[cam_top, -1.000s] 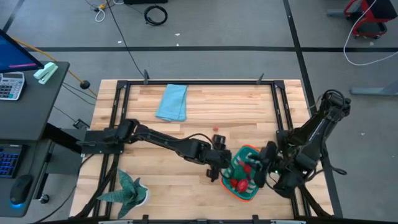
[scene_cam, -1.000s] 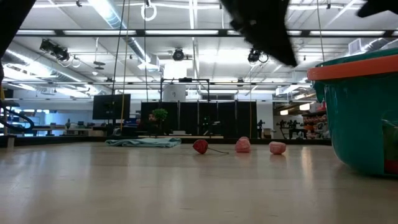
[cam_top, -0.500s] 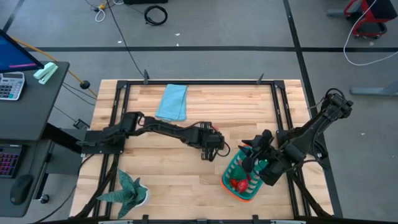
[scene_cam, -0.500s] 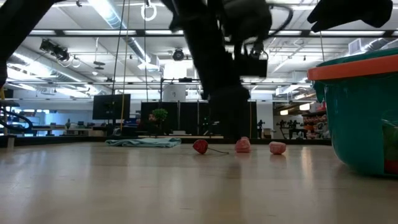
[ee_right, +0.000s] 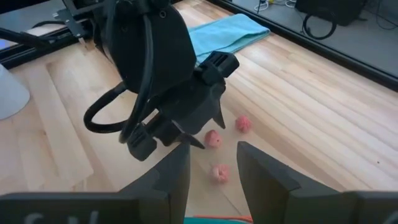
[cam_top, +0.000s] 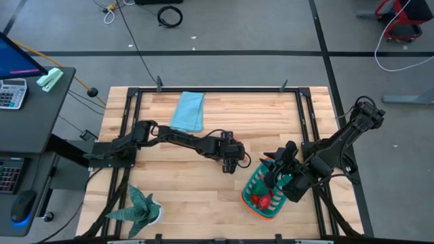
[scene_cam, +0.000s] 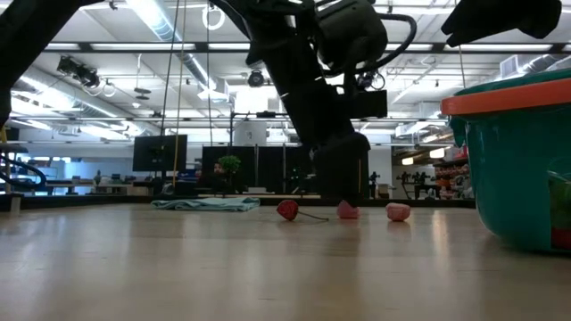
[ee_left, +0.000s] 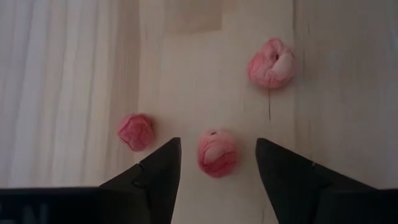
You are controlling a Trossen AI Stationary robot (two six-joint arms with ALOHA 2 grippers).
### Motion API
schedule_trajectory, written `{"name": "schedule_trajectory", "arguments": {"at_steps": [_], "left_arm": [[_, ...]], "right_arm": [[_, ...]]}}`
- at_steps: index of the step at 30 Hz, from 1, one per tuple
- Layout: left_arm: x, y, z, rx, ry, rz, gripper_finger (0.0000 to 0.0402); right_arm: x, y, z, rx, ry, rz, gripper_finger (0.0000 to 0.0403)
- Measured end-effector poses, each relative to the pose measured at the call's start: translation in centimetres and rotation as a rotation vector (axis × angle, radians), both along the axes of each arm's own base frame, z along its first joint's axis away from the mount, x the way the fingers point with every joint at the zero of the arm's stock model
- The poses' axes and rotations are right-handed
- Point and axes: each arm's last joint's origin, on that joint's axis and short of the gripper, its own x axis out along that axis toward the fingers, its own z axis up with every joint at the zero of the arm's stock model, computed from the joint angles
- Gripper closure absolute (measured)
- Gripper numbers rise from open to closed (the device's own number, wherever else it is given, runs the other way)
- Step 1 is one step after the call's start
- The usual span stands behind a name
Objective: Pick and placing Produce into tupperware
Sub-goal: Put the pink peach into the blue basket
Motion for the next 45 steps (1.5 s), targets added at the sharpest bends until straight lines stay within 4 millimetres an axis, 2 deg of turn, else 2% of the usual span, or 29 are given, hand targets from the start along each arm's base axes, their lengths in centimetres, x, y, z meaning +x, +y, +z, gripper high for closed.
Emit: {"name": "schedule_trajectory", "arguments": {"at_steps": [10,15,18,23,26,29,36,42,45], "left_arm": [[0.3,0.8,-1.9,-0.026,0.018,0.058,0.0207],[0.4,0.9,-2.1,-0.034,0.007,0.076,0.0219],[0.5,0.6,-1.9,-0.045,-0.009,0.074,0.0253],[0.4,-0.5,-1.6,-0.040,-0.017,0.049,0.0354],[0.3,-1.5,-1.1,-0.028,-0.034,0.028,0.0364],[0.2,-2.8,0.3,0.017,-0.060,0.022,0.0364],[-1.1,-6.7,5.9,0.039,-0.142,-0.009,0.0364],[-1.5,-11.4,9.4,0.012,-0.359,-0.154,0.0364],[-1.1,-13.4,10.4,-0.096,-0.479,-0.305,0.0364]], "right_arm": [[0.0,0.0,0.0,0.003,0.004,0.002,0.0263],[0.0,0.0,0.0,0.003,0.008,0.006,0.0263],[0.0,0.0,0.0,0.002,0.008,0.006,0.0263],[0.0,0.0,0.0,0.001,0.009,0.007,0.0263],[0.0,0.0,0.0,0.001,0.009,0.007,0.0263],[0.0,0.0,0.0,0.000,0.009,0.007,0.0263],[-0.1,-0.1,0.0,-0.037,-0.006,-0.007,0.0263],[-0.8,-0.9,-0.2,-0.150,0.054,-0.021,0.0273],[-1.4,-1.4,-0.3,-0.156,0.091,-0.060,0.0282]]}}
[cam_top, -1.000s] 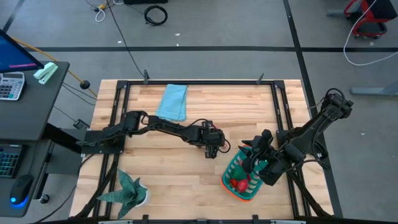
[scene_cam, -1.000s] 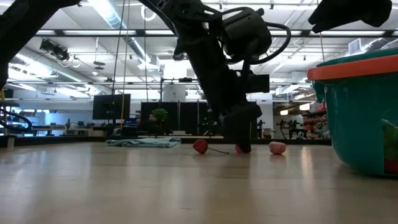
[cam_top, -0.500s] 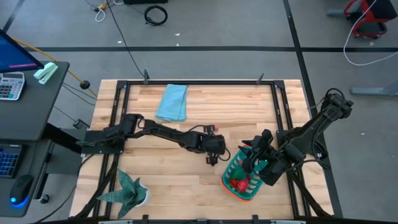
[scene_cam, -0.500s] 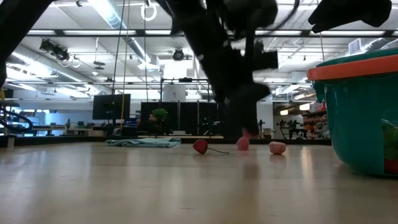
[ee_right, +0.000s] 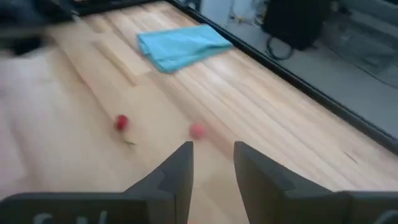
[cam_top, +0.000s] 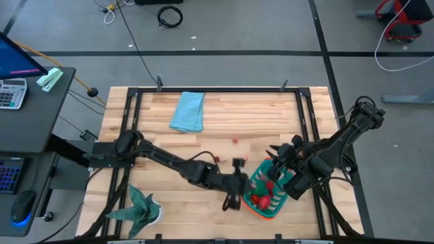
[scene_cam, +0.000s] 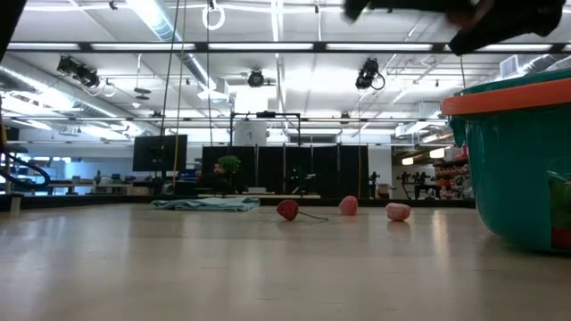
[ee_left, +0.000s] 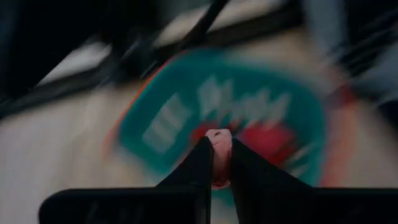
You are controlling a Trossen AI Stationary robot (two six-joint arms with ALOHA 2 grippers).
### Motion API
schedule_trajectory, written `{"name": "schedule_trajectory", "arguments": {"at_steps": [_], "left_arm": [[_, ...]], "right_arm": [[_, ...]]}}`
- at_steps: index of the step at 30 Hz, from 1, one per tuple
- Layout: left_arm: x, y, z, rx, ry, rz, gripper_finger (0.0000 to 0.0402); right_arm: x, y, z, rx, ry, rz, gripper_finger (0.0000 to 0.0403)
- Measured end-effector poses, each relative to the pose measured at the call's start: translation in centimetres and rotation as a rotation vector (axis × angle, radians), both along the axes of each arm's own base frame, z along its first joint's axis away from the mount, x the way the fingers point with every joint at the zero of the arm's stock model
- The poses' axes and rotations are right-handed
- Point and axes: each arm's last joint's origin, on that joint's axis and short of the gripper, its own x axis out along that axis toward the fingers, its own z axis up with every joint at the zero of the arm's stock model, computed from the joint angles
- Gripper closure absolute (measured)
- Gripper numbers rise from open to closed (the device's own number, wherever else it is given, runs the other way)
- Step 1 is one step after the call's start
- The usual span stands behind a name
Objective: Pick and placing Produce into tupperware
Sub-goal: Put the pink peach into the blue basket
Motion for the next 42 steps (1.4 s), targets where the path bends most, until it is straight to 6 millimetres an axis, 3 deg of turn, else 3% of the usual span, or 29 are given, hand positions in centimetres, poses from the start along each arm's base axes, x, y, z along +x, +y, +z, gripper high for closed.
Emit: {"name": "schedule_trajectory", "arguments": {"at_steps": [4,8,17,22,27,37,42], "left_arm": [[0.2,-1.6,1.0,-0.122,-0.100,-0.215,0.0364],[0.2,-1.8,1.0,-0.164,-0.097,-0.225,0.0364],[3.0,0.5,-3.9,-0.262,-0.044,-0.101,0.0364],[3.8,2.1,-5.5,-0.291,-0.016,-0.043,0.0362],[4.0,2.6,-5.5,-0.241,-0.021,-0.062,0.0335],[3.7,2.2,-5.7,-0.211,0.008,-0.081,0.0240],[3.4,2.6,-5.1,-0.209,0.027,-0.072,0.0219]], "right_arm": [[-0.6,-0.3,-0.2,0.065,0.037,-0.052,0.0292],[-0.6,-0.1,-0.4,0.130,0.073,-0.052,0.0296],[-0.6,-0.1,-0.4,0.115,0.087,-0.039,0.0297],[-0.6,-0.1,-0.4,0.094,0.101,-0.023,0.0297],[-0.6,-0.2,-0.4,0.084,0.111,-0.014,0.0297],[-0.6,-0.2,-0.4,0.077,0.118,-0.007,0.0297],[-0.6,-0.2,-0.4,0.056,0.140,0.013,0.0297]]}}
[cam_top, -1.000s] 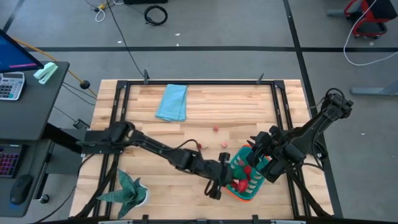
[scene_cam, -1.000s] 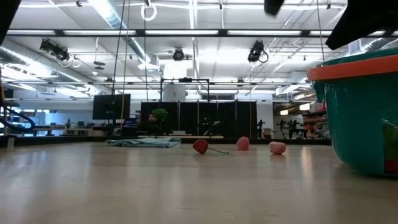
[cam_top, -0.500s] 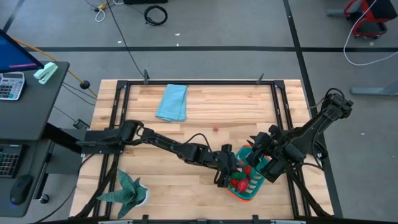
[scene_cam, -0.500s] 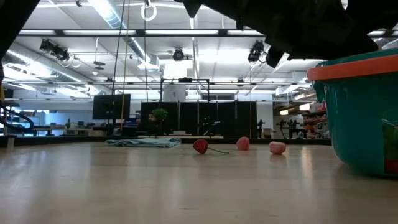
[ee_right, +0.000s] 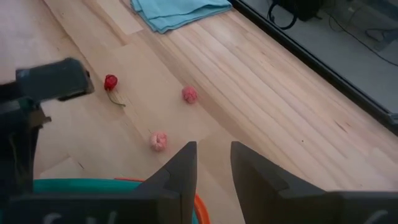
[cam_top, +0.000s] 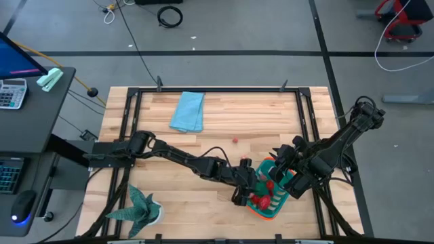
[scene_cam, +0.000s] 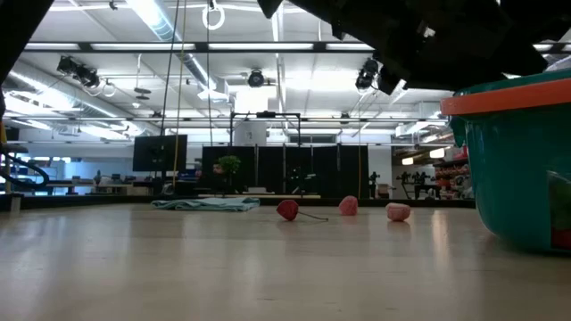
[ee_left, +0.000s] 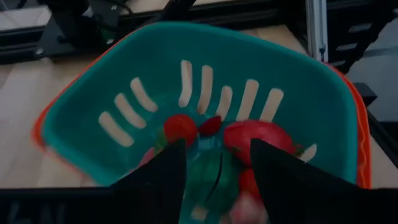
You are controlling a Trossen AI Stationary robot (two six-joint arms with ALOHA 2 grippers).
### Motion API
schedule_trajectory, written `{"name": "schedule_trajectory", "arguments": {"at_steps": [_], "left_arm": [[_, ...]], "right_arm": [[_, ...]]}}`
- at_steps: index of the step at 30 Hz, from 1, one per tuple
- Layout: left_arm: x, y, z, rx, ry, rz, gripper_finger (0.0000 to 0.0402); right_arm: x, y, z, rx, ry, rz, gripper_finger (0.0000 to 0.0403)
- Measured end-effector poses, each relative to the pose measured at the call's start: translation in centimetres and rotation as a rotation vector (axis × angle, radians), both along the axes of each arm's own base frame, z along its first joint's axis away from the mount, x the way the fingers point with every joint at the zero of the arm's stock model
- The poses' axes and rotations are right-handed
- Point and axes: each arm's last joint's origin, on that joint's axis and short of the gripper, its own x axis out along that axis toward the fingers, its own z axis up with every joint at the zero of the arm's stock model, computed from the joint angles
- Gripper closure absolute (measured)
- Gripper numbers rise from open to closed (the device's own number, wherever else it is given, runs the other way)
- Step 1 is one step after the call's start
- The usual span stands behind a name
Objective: Pick and placing Produce into tupperware
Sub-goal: Put the pink peach into the blue basket
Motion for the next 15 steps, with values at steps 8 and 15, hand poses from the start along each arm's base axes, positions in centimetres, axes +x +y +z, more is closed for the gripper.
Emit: {"name": "schedule_trajectory", "arguments": {"at_steps": [8,15], "left_arm": [[-3.6,1.6,4.3,0.077,0.202,0.039,0.0244],[-7.2,3.1,4.0,0.204,0.551,0.040,0.0261]], "right_arm": [[0.1,0.1,0.0,0.005,-0.005,0.003,0.0297],[1.2,0.0,0.1,0.062,-0.073,-0.017,0.0297]]}}
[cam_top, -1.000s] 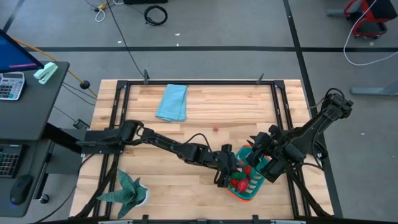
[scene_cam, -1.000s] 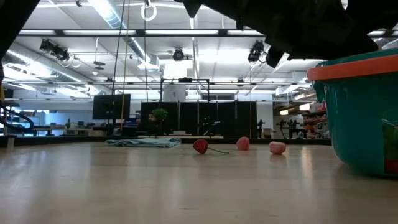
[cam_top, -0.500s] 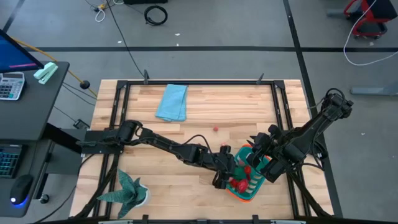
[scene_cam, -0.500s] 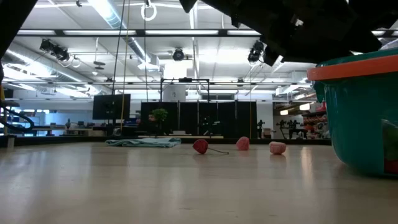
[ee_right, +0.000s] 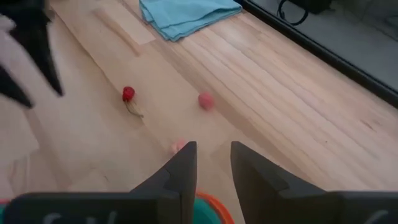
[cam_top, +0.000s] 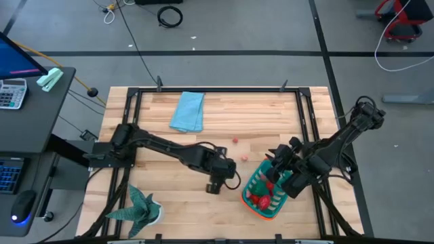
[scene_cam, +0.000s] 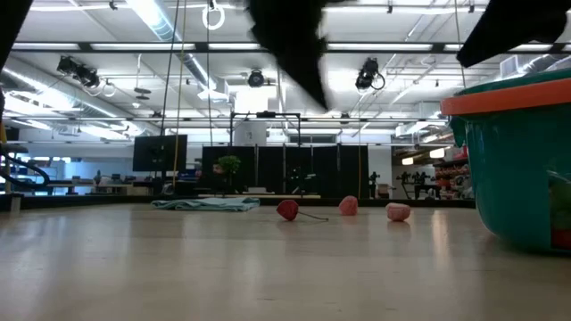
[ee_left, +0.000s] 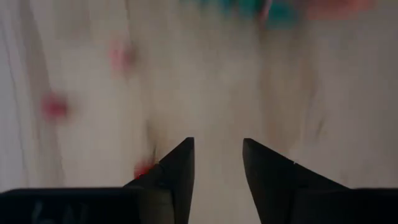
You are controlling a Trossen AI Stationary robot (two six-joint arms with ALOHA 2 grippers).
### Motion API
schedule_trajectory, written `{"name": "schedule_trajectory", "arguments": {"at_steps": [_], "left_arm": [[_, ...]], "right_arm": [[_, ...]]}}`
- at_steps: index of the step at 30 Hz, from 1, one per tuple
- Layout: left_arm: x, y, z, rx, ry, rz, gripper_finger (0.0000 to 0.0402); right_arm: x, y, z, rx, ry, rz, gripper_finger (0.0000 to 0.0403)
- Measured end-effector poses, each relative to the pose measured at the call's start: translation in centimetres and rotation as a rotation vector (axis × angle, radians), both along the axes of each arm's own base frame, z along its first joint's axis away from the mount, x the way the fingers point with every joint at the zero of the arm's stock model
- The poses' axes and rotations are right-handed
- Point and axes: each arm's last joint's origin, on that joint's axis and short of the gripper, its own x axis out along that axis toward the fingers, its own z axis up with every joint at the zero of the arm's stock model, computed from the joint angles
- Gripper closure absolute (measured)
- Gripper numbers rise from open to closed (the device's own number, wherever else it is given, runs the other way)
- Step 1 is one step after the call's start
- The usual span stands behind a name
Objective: Pick and placing Produce into tupperware
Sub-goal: Put the pink peach into the blue basket
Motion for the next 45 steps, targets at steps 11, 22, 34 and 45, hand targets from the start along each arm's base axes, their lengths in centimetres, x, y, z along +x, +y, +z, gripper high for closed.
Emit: {"name": "schedule_trajectory", "arguments": {"at_steps": [11,22,34,45], "left_arm": [[-1.4,1.1,-3.1,0.165,0.180,0.072,0.0199],[-1.3,1.8,-3.1,0.171,0.179,0.091,0.0178],[-1.4,1.8,-3.2,0.174,0.189,0.091,0.0180],[-1.3,1.9,-3.2,0.173,0.186,0.094,0.0185]], "right_arm": [[4.8,-5.5,-0.3,0.075,0.177,0.033,0.0259],[10.5,-12.2,-3.7,0.281,0.268,0.177,0.0222],[13.9,-13.9,-10.7,0.258,0.434,0.196,0.0203],[14.6,-14.2,-11.2,0.173,0.417,0.204,0.0201]]}}
